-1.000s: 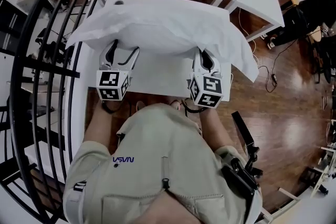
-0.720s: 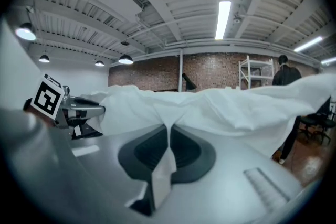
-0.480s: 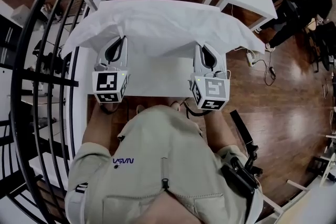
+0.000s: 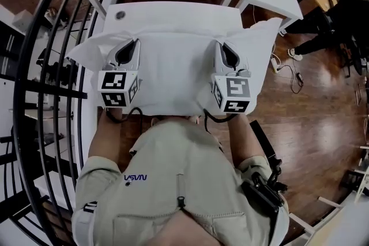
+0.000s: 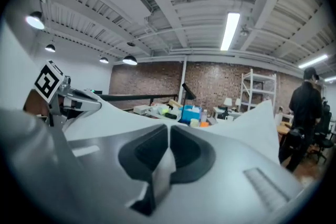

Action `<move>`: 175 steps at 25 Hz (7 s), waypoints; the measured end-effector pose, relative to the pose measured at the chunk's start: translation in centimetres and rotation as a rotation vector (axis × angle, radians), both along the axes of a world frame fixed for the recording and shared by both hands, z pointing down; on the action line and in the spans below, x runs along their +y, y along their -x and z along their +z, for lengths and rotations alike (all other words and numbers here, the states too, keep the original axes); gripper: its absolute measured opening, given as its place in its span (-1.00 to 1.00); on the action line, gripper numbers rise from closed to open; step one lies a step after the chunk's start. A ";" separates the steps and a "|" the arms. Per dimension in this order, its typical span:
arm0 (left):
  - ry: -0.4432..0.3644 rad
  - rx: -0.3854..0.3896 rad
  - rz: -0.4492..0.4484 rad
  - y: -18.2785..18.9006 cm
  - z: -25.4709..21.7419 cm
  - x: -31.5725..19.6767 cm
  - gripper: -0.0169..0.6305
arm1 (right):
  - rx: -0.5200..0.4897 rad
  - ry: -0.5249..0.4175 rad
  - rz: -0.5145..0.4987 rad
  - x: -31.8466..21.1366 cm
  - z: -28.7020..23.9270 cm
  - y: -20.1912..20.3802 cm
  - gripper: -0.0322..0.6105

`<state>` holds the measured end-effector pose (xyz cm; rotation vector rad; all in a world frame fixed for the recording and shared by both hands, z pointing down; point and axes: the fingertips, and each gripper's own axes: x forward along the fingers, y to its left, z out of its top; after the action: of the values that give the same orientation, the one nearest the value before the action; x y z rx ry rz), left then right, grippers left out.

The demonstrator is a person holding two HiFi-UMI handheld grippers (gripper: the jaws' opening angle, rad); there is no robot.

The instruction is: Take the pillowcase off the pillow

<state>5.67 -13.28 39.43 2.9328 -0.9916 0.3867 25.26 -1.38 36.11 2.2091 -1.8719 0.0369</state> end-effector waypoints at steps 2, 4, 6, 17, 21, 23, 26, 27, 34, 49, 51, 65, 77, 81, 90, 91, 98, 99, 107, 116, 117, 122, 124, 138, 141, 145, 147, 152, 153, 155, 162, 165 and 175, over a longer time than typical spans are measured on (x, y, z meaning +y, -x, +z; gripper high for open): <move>0.016 -0.006 -0.011 -0.3 1.6 -1.3 -0.91 | -0.010 0.026 0.006 -1.0 1.7 0.0 -0.88; 0.004 -0.011 -0.005 -1.0 1.7 -2.0 -0.91 | -0.023 0.023 0.030 -1.6 2.3 -0.6 -0.88; -0.018 -0.017 0.009 -1.8 1.0 -2.6 -0.90 | -0.032 0.001 0.057 -2.2 2.2 -1.7 -0.88; -0.008 -0.206 0.000 -4.4 5.8 -7.6 -0.78 | 0.035 0.099 0.102 -8.3 6.5 -4.8 -0.81; 0.001 -0.145 -0.073 -2.3 7.5 -8.3 -0.55 | 0.021 0.126 0.065 -7.9 8.8 -4.7 -0.65; 0.005 -0.137 -0.079 -1.7 7.7 -8.4 -0.46 | 0.002 0.155 0.037 -7.2 10.4 -4.1 -0.54; -0.001 -0.151 -0.058 -1.0 7.5 -8.0 -0.20 | -0.018 0.212 -0.010 -5.8 12.7 -2.1 -0.43; -0.008 -0.141 -0.054 -0.5 7.1 -7.5 -0.20 | -0.023 0.217 -0.018 -5.2 13.0 -1.4 -0.43; 0.099 -0.064 -0.105 3.8 9.8 -0.8 -0.20 | -0.022 0.243 -0.044 -1.4 14.5 0.3 -0.43; 0.256 -0.161 -0.177 7.0 19.0 3.4 -0.31 | 0.007 0.293 -0.011 0.3 17.9 0.2 -0.43; 0.246 -0.140 -0.203 7.9 18.5 3.2 -0.35 | 0.006 0.268 -0.026 0.0 16.9 0.9 -0.43; 0.182 -0.095 -0.324 19.2 16.5 2.3 -0.61 | 0.042 0.176 -0.443 -7.2 13.3 24.2 -0.43; 0.089 -0.098 -0.437 21.6 13.1 2.6 -0.93 | 0.038 0.193 -0.588 -9.1 14.0 28.6 -0.43; 0.119 -0.099 -0.489 21.8 13.2 2.0 -0.93 | 0.038 0.203 -0.641 -9.2 14.1 29.2 -0.43; 0.086 -0.096 -0.434 20.4 12.7 0.7 -0.93 | 0.029 0.224 -0.571 -9.7 15.5 27.7 -0.43; 0.088 -0.093 -0.419 20.4 12.9 0.5 -0.92 | 0.033 0.229 -0.561 -9.8 15.6 27.9 -0.43; 0.169 -0.084 -0.196 19.4 14.9 -1.8 -0.66 | 0.027 0.262 -0.391 -12.1 16.1 29.0 -0.39; 0.189 -0.082 -0.156 19.1 15.4 -2.0 -0.60 | 0.030 0.274 -0.369 -12.1 16.3 29.3 -0.38; 0.327 -0.098 0.035 16.4 19.2 -2.8 -0.45 | 0.061 0.364 -0.247 -12.6 17.2 30.1 -0.33; 0.411 -0.227 0.148 13.9 24.0 -1.8 -0.86 | 0.144 0.584 -0.206 -12.7 21.4 29.3 -0.35; 0.399 -0.252 0.172 13.8 24.3 -1.5 -0.92 | 0.158 0.590 -0.203 -12.8 21.5 29.2 -0.39; 0.370 -0.247 0.153 15.0 23.9 -1.5 -0.93 | 0.178 0.543 -0.171 -12.2 19.9 27.9 -0.88; 0.363 -0.229 0.108 16.1 23.5 -2.0 -0.93 | 0.166 0.515 -0.146 -11.6 18.8 26.9 -0.88; 0.366 -0.268 0.087 17.3 26.1 1.4 -0.93 | 0.026 0.522 0.001 -5.6 20.2 22.0 -0.88; 0.377 -0.270 0.066 17.8 26.8 2.2 -0.93 | 0.036 0.551 -0.016 -5.0 21.3 22.3 -0.88; 0.310 -0.246 0.034 18.0 24.8 1.5 -0.92 | 0.047 0.575 -0.053 -5.6 21.6 22.7 -0.87; 0.261 -0.206 0.023 18.0 22.8 1.2 -0.92 | 0.047 0.577 -0.079 -5.9 21.3 23.0 -0.80; 0.178 -0.126 0.025 17.0 18.8 0.9 -0.91 | 0.074 0.506 -0.157 -7.7 18.1 24.9 -0.56; 0.170 -0.122 0.032 16.7 18.5 1.0 -0.91 | 0.089 0.474 -0.180 -8.3 17.1 25.7 -0.56; 0.168 -0.126 0.050 16.1 18.4 1.2 -0.91 | 0.104 0.393 -0.251 -9.6 14.7 27.8 -0.56; 0.291 -0.227 0.157 13.1 22.5 2.6 -0.35 | 0.225 0.519 -0.511 -12.1 17.4 34.5 -0.58; 0.329 -0.253 0.182 12.6 23.7 2.7 -0.35 | 0.297 0.667 -0.456 -11.7 20.8 32.2 -0.58; 0.283 -0.314 0.228 12.5 25.2 3.5 -0.84 | 0.406 0.825 -0.501 -11.0 25.1 31.5 -0.29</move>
<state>-6.83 -9.76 64.65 2.7775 -0.5595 0.9342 -6.28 -12.40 61.23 1.0884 -1.6889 0.2088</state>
